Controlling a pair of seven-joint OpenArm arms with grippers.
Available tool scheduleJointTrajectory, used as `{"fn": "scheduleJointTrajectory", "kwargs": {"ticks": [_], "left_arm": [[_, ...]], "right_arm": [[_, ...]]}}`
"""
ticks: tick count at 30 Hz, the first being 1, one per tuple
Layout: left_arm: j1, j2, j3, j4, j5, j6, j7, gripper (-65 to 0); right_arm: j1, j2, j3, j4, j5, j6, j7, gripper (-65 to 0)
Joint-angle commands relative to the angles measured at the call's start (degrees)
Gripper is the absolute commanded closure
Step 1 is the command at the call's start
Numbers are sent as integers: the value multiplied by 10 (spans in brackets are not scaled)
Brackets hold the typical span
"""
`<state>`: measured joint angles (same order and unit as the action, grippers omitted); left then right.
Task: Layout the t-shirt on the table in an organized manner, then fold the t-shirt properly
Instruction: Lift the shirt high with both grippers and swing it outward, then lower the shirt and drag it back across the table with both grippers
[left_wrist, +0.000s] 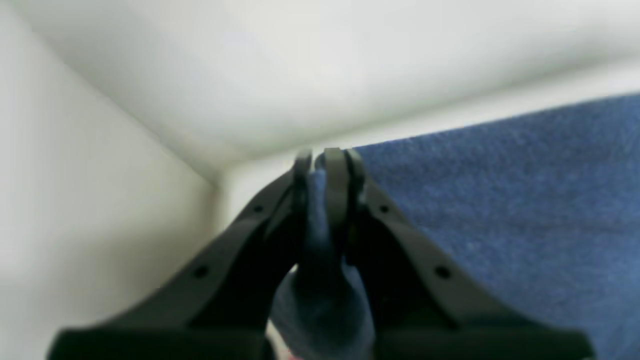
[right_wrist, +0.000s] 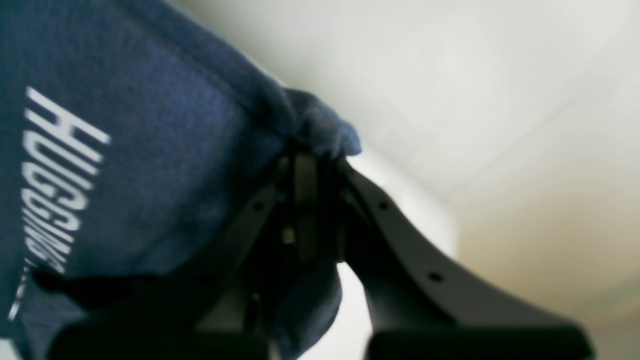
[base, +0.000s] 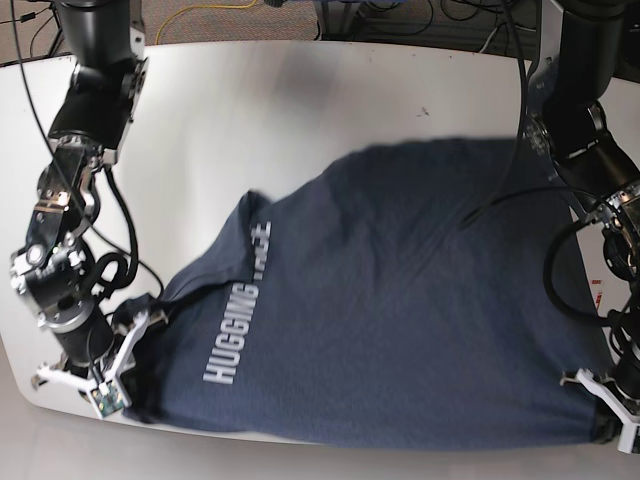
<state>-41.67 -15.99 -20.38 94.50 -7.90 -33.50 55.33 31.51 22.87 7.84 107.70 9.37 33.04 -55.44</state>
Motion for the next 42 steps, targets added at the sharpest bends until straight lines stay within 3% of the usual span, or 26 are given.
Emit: {"fn": "scheduleJointTrajectory", "kwargs": {"ticks": [1, 6, 13, 19, 25, 29, 37, 42], "left_arm": [[-63, -9, -1, 26, 2, 4, 20, -6], [-151, -10, 1, 35, 2, 4, 47, -6], [-251, -8, 23, 32, 5, 4, 48, -6], [-252, -8, 28, 35, 2, 4, 70, -6], [-180, -7, 25, 51, 0, 4, 80, -6], [-98, -7, 24, 80, 0, 2, 80, -6], [72, 0, 4, 115, -11, 1, 78, -6], [184, 7, -43, 120, -50, 1, 77, -6]], "right_arm": [[74, 35, -19, -15, -12, -1, 3, -2], [186, 61, -58, -43, -13, 21, -2, -2], [331, 67, -95, -68, -16, 49, -32, -2], [340, 74, -101, -45, -16, 61, -50, -2], [244, 89, -88, -8, -14, 61, -50, -2], [114, 82, -23, 32, -14, 61, -49, -2], [-84, 29, 65, 65, -14, 66, -43, -2], [-192, -19, 110, 65, -16, 70, -2, -2]]}}
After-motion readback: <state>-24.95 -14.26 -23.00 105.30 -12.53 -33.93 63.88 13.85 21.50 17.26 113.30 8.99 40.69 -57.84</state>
